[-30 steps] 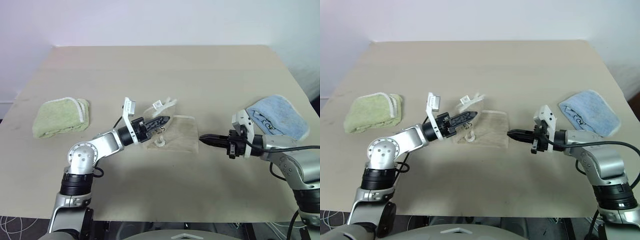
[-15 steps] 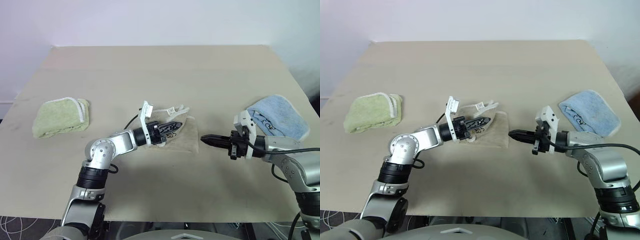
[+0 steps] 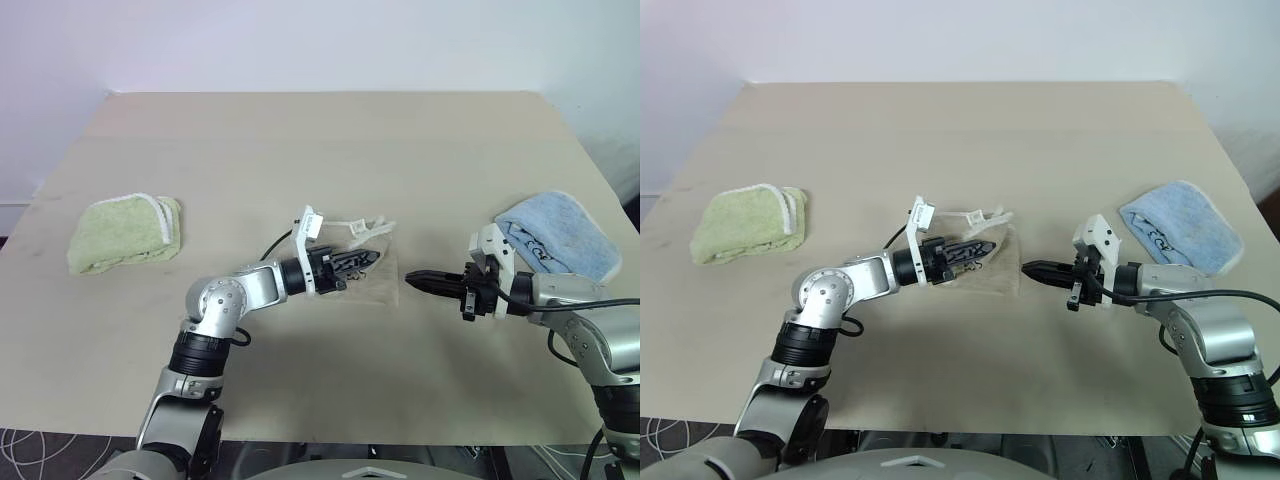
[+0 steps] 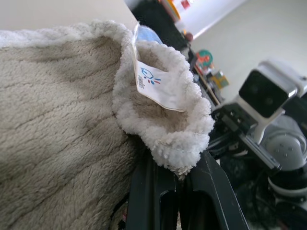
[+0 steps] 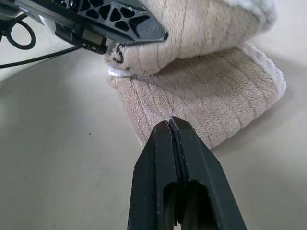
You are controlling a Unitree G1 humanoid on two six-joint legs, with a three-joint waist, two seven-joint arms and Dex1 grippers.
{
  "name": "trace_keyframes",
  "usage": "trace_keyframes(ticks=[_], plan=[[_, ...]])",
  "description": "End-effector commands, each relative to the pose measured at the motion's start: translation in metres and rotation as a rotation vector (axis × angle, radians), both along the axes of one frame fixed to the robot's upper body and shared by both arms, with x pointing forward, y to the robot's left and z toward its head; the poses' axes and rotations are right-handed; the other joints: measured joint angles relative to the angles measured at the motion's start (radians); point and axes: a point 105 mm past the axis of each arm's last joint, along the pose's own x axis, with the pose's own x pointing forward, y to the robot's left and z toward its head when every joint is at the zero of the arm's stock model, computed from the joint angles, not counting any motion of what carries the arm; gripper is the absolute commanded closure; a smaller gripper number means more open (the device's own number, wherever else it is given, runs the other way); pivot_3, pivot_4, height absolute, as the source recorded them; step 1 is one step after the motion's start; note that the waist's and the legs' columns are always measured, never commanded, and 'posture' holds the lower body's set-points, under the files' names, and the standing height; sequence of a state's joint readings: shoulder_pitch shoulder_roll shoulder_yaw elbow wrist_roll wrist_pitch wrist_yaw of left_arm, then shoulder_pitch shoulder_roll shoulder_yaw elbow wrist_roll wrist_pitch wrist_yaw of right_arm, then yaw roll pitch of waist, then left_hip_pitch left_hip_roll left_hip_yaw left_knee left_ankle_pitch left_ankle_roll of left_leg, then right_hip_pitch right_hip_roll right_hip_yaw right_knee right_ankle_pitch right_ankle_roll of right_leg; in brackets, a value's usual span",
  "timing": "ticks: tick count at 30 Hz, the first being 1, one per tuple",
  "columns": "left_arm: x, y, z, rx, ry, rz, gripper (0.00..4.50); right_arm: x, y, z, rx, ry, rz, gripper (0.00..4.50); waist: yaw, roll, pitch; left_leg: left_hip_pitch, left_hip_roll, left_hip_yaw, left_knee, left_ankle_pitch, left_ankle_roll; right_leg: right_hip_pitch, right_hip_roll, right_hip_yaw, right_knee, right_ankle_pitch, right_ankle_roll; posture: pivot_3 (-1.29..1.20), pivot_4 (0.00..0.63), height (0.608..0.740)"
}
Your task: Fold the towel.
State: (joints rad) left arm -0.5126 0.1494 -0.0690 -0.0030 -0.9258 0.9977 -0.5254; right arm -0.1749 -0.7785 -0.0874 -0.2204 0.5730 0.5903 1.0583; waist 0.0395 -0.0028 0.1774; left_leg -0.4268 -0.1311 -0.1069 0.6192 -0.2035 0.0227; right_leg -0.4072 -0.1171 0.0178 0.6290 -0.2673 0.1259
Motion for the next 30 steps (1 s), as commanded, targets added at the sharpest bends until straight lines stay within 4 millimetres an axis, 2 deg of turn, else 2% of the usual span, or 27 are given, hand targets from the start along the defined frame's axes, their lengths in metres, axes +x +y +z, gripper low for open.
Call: trace_keyframes(ticks=[1,10,12,17,21,25,29,30], plan=[[0.0,-0.006,0.005,0.009,-0.036,-0.026,3.14,0.0,0.0,0.01,0.005,-0.047,0.008,4.5,-0.001,0.0,0.0,0.0,0.0,0.0,0.0,0.0,0.0,0.0,0.0,0.0,0.0,0.0,0.0,0.0,0.15,0.728],[0.004,-0.001,0.018,-0.027,-0.055,-0.022,0.04,-0.001,-0.002,0.01,0.002,-0.044,0.006,4.5,-0.001,0.0,0.0,0.0,0.0,0.0,0.003,0.0,0.0,0.001,0.0,0.0,0.001,0.0,0.0,0.0,0.15,0.728],[0.005,0.002,0.024,-0.042,-0.061,-0.021,0.04,0.0,-0.003,0.01,0.0,-0.044,0.004,4.5,-0.001,0.0,0.0,0.0,0.0,0.0,0.003,0.0,0.0,0.001,0.001,0.0,0.001,0.0,0.0,0.0,0.15,0.728],[0.001,0.016,0.053,-0.119,-0.12,-0.035,0.04,0.001,-0.013,0.011,-0.017,-0.038,0.002,4.5,-0.001,0.0,0.0,0.0,0.0,0.0,0.004,0.0,0.0,0.001,0.001,0.0,0.002,0.0,0.0,0.0,0.15,0.728],[0.0,0.039,0.067,-0.12,-0.215,-0.013,0.04,0.002,-0.024,0.017,-0.029,-0.042,0.001,4.5,-0.003,0.0,0.0,0.0,0.0,0.0,0.005,0.0,0.0,0.001,0.001,-0.001,0.002,0.0,0.0,0.0,0.15,0.728],[0.004,0.066,0.066,-0.062,-0.33,0.043,0.04,0.008,-0.03,0.029,-0.044,-0.083,-0.002,4.5,-0.005,0.001,0.0,0.0,0.0,0.0,0.004,0.0,0.0,0.001,0.001,0.0,0.002,0.0,0.0,0.0,0.15,0.728],[0.014,0.095,0.046,0.081,-0.441,0.101,0.04,0.017,-0.028,0.044,-0.047,-0.131,0.006,4.5,-0.003,0.0,0.0,0.0,0.001,0.0,0.004,0.0,0.0,0.001,0.001,0.0,0.002,0.0,0.0,0.0,0.15,0.728],[0.017,0.101,0.042,0.106,-0.463,0.114,0.21,0.018,-0.026,0.047,-0.046,-0.142,0.01,4.5,-0.002,0.001,0.0,0.0,0.001,0.0,0.004,0.0,0.0,0.001,0.001,0.0,0.002,0.0,0.0,0.0,0.15,0.728]])
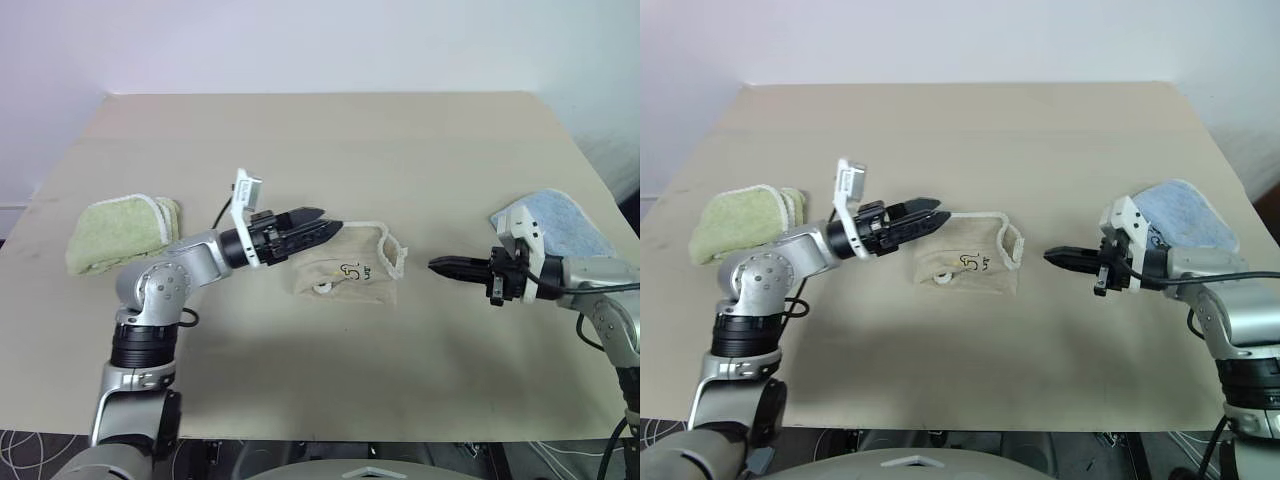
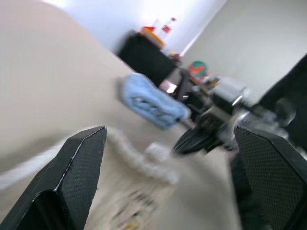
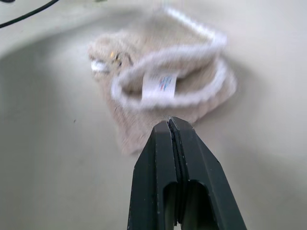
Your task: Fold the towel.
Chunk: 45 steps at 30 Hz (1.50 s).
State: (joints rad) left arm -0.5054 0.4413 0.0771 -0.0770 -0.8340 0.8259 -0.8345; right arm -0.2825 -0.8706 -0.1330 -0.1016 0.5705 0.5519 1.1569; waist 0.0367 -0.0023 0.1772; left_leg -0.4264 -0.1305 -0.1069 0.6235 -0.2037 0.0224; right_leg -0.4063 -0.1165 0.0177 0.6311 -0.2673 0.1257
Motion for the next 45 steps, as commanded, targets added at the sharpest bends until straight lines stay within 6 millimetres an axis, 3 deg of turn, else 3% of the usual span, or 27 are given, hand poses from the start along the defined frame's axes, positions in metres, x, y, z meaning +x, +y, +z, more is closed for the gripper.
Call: trace_keyframes(ticks=[1,5,13,19,23,30,37,40,45], plan=[[0.008,0.018,-0.008,0.077,-0.107,0.043,0.42,0.005,0.002,0.019,-0.003,-0.08,0.013,4.5,0.002,0.0,0.0,0.0,0.0,0.0,0.0,0.0,0.0,0.0,0.0,0.0,0.0,0.0,0.0,0.0,0.15,0.728],[0.011,0.034,-0.024,0.147,-0.18,0.056,1.64,0.012,0.014,0.032,0.023,-0.122,0.039,4.5,0.002,0.0,0.0,0.0,0.0,0.0,0.0,0.0,0.0,-0.002,-0.001,0.001,-0.001,0.0,0.0,0.0,0.15,0.728],[0.006,0.035,-0.039,0.18,-0.297,0.02,4.48,0.015,0.027,0.036,0.032,-0.146,0.069,4.5,0.001,0.0,0.0,-0.001,0.0,0.0,-0.002,0.0,0.001,-0.003,-0.001,0.0,-0.001,0.0,0.0,0.0,0.15,0.728],[0.01,0.025,-0.033,0.179,-0.36,0.012,4.48,0.022,0.046,0.041,0.05,-0.153,0.088,4.5,-0.001,0.0,0.0,-0.001,0.0,0.0,-0.001,0.0,0.001,-0.003,-0.001,0.001,-0.001,0.0,0.0,0.0,0.15,0.728],[0.023,0.002,-0.025,0.16,-0.386,0.004,4.48,0.035,0.077,0.047,0.088,-0.171,0.11,4.5,0.0,0.0,0.0,-0.001,0.0,0.0,-0.001,0.0,0.001,-0.003,-0.001,0.0,0.0,0.0,0.0,0.0,0.15,0.728],[0.029,-0.031,-0.033,0.16,-0.404,-0.031,4.48,0.053,0.101,0.019,0.112,-0.128,0.073,4.5,0.0,0.0,0.0,-0.001,-0.002,-0.001,0.002,0.001,0.002,-0.003,-0.001,-0.001,0.001,0.002,0.003,0.0,0.15,0.728],[0.024,-0.039,-0.051,0.181,-0.366,-0.065,4.48,0.054,0.1,-0.014,0.074,-0.063,0.018,4.5,-0.002,0.0,0.0,-0.001,-0.003,-0.001,0.002,0.001,0.003,-0.004,-0.001,-0.001,0.003,0.004,0.004,0.0,0.15,0.728],[0.018,-0.033,-0.064,0.234,-0.353,-0.097,4.48,0.046,0.092,-0.037,0.028,-0.012,0.005,4.5,-0.004,0.0,0.0,-0.001,-0.003,-0.001,0.002,0.001,0.003,-0.004,0.0,-0.001,0.003,0.004,0.004,0.0,0.15,0.728],[0.013,-0.022,-0.084,0.312,-0.318,-0.128,4.48,0.036,0.086,-0.053,-0.014,0.027,0.009,4.5,-0.016,0.0,0.0,-0.001,-0.003,-0.001,0.003,0.0,0.003,-0.004,0.0,0.0,0.003,0.004,0.004,0.0,0.15,0.728]])
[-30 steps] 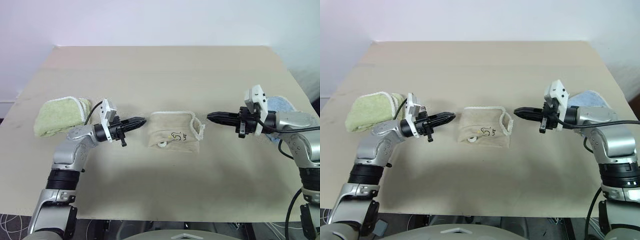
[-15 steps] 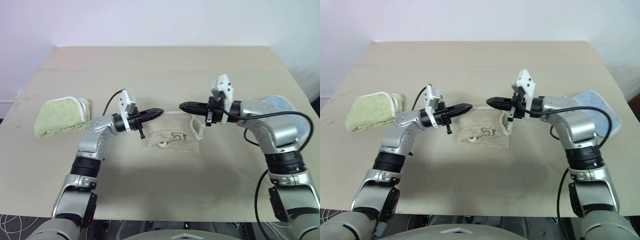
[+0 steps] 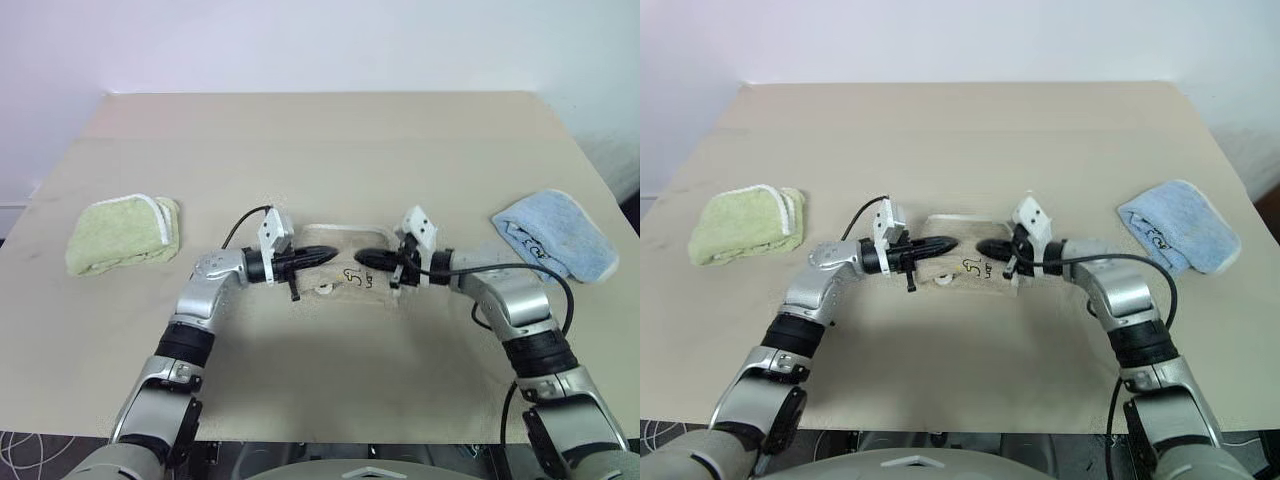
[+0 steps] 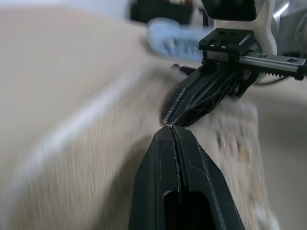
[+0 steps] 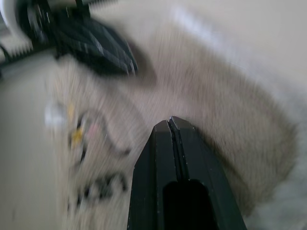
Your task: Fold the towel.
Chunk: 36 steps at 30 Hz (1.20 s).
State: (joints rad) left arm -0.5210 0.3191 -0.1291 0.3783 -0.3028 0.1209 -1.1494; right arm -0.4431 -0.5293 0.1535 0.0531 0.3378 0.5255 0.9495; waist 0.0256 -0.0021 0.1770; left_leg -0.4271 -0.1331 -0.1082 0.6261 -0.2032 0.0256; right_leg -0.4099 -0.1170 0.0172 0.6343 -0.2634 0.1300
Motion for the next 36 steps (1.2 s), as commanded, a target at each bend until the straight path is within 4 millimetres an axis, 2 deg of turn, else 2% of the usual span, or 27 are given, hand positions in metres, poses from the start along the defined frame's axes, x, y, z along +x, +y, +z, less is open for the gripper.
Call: trace_keyframes(ticks=[1,7,13,21,29,34,35,36], plan=[[-0.004,0.003,-0.005,0.043,-0.019,-0.03,4.48,-0.003,-0.001,0.006,-0.021,-0.037,0.017,4.5,-0.011,0.0,0.0,0.0,0.0,0.0,0.0,0.0,0.0,0.0,0.0,0.0,0.0,0.0,0.0,0.0,0.15,0.728],[-0.007,0.011,-0.018,0.079,0.014,-0.028,4.48,0.001,-0.004,0.001,-0.037,-0.013,-0.025,4.5,-0.016,0.0,0.0,0.001,0.001,0.0,0.003,-0.001,-0.002,0.001,0.001,0.0,0.0,0.0,0.0,0.0,0.15,0.728],[0.0,0.018,-0.035,0.157,0.016,0.044,4.48,0.002,-0.003,0.001,-0.038,0.004,-0.023,4.5,-0.016,0.001,-0.001,0.002,0.001,0.0,0.003,-0.001,-0.002,0.002,0.001,0.0,0.0,0.0,0.0,0.0,0.15,0.728],[0.005,0.018,-0.007,0.046,-0.049,0.059,4.48,-0.002,-0.007,0.028,0.081,0.019,-0.022,4.5,-0.016,0.001,-0.001,0.003,0.001,0.0,0.004,-0.001,-0.002,0.003,0.001,0.0,0.0,0.0,0.0,0.0,0.15,0.728],[-0.001,0.026,0.029,-0.061,-0.126,0.05,4.5,-0.011,-0.028,0.055,0.192,0.057,-0.065,1.98,-0.015,0.001,-0.001,0.001,0.001,-0.001,0.002,-0.001,-0.002,0.001,0.0,0.0,0.0,0.0,0.0,0.0,0.15,0.728],[-0.007,0.04,0.044,-0.079,-0.194,0.056,4.5,-0.016,-0.046,0.051,0.192,0.121,-0.12,0.3,-0.014,0.001,-0.001,0.001,0.001,-0.001,0.002,-0.001,-0.001,0.001,0.0,0.0,-0.001,0.0,0.0,0.0,0.15,0.728],[-0.009,0.043,0.046,-0.084,-0.205,0.055,4.5,-0.016,-0.048,0.049,0.191,0.136,-0.134,0.06,-0.015,0.001,-0.001,0.001,0.001,0.0,0.002,-0.001,-0.001,0.001,0.0,0.0,-0.001,0.0,0.0,0.0,0.15,0.728],[-0.01,0.046,0.049,-0.085,-0.222,0.055,4.5,-0.017,-0.05,0.047,0.19,0.147,-0.142,0.02,-0.016,0.001,-0.001,0.001,0.001,0.0,0.002,-0.001,-0.001,0.001,0.0,0.0,-0.001,0.0,0.0,0.0,0.15,0.728]])
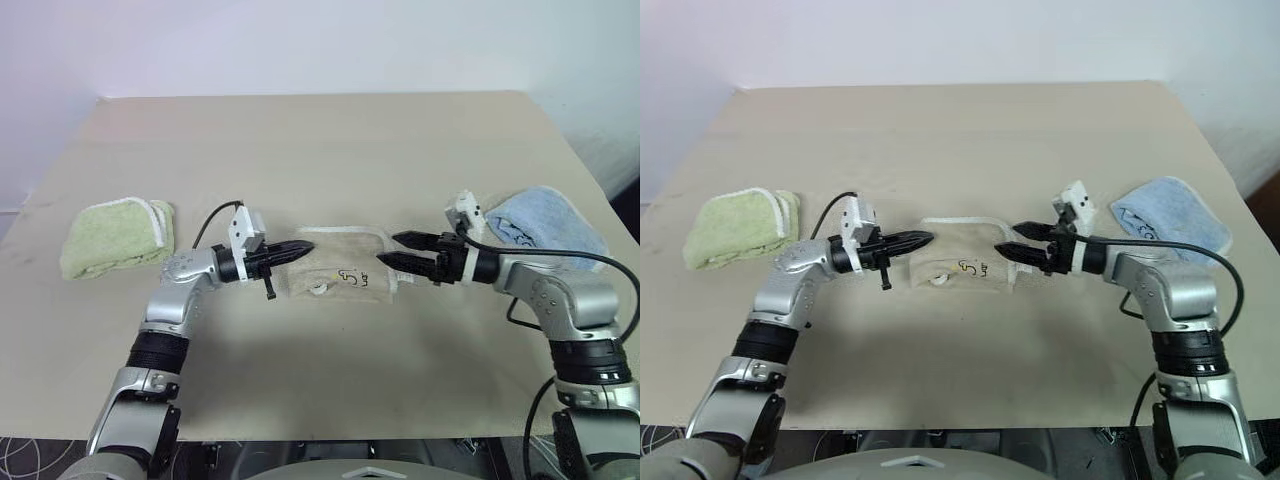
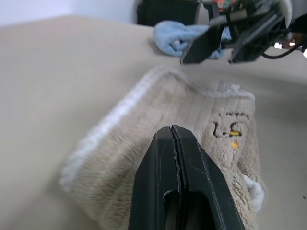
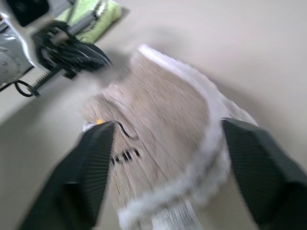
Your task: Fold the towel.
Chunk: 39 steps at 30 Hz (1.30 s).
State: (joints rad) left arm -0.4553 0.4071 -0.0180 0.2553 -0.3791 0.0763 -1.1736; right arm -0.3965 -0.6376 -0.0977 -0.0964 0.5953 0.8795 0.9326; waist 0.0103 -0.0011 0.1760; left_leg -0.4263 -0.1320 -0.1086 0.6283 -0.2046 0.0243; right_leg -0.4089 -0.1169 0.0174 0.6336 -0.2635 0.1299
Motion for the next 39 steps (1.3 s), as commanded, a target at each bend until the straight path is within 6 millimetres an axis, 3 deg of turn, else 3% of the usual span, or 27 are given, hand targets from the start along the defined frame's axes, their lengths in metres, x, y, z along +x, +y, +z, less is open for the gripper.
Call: trace_keyframes(ticks=[1,8,13,23,39], plan=[[-0.007,0.012,0.02,-0.017,-0.099,-0.013,4.5,-0.003,-0.006,0.007,0.018,0.004,-0.02,0.02,-0.001,0.0,0.0,0.0,0.0,0.0,0.0,0.0,0.0,0.0,0.0,0.0,0.0,0.0,0.0,0.0,0.15,0.728],[-0.013,0.036,0.011,0.032,-0.101,0.021,4.5,0.002,-0.008,-0.002,0.047,0.085,-0.065,0.02,0.0,0.0,0.0,0.0,0.001,0.0,0.0,0.0,0.0,0.0,0.0,0.001,-0.001,0.0,0.0,0.0,0.15,0.728],[-0.018,0.058,0.011,0.067,-0.098,0.047,4.5,0.017,-0.012,-0.012,0.084,0.161,-0.146,0.02,-0.002,0.0,0.0,0.0,0.001,0.0,0.0,0.0,0.0,0.0,0.0,0.001,-0.001,0.0,0.0,0.0,0.15,0.728],[-0.044,0.105,0.015,0.089,-0.078,0.094,4.5,0.027,0.001,-0.031,0.096,0.223,-0.145,0.02,-0.009,0.0,0.0,0.0,0.001,0.0,-0.002,0.0,0.0,-0.001,0.0,0.001,-0.001,0.0,0.0,0.0,0.15,0.728],[-0.051,0.108,0.007,0.036,-0.04,0.101,4.5,0.036,0.049,-0.02,0.131,0.2,-0.017,0.02,-0.027,0.001,0.0,0.001,0.002,0.001,-0.004,0.0,0.0,-0.002,0.002,0.002,-0.001,0.0,-0.001,0.0,0.15,0.728]])
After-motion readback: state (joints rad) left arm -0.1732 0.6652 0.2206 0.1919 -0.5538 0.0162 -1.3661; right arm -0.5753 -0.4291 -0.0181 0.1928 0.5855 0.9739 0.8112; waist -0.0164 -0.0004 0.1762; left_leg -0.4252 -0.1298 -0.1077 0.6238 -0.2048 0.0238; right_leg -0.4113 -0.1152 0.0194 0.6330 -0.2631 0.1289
